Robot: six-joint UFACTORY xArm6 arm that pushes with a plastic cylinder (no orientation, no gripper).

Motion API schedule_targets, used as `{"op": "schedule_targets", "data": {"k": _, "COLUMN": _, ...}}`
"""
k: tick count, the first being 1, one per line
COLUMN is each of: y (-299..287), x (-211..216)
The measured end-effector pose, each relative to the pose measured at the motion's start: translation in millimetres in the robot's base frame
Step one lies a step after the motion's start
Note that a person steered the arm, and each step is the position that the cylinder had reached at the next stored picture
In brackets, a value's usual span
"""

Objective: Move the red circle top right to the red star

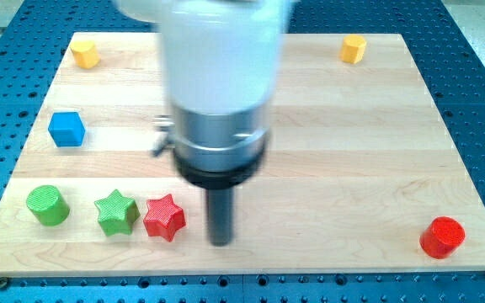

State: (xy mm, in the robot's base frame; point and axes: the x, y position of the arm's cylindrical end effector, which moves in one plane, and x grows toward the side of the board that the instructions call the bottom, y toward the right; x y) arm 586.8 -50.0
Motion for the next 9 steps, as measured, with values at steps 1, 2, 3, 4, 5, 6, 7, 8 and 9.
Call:
{"op": "schedule_targets", "data": {"k": 1, "y": -71, "x": 0}}
{"op": "schedule_targets", "data": {"k": 2, "y": -51, "x": -5}}
{"op": "schedule_targets", "data": {"k": 3, "y": 86, "x": -44}}
{"op": "schedule_targets", "data": {"k": 4, "y": 232, "x": -81}}
{"op": "schedule_targets", "data": {"k": 5, "y": 369, "x": -86}}
{"op": "schedule_targets", "data": {"k": 6, "y": 395, "x": -60}}
{"op": "schedule_targets", "data": {"k": 7, "y": 381, "x": -26}}
{"op": "schedule_targets", "data": {"k": 8, "y": 347, "x": 21}}
{"op": "schedule_targets", "data": {"k": 9, "y": 265, "x": 26}}
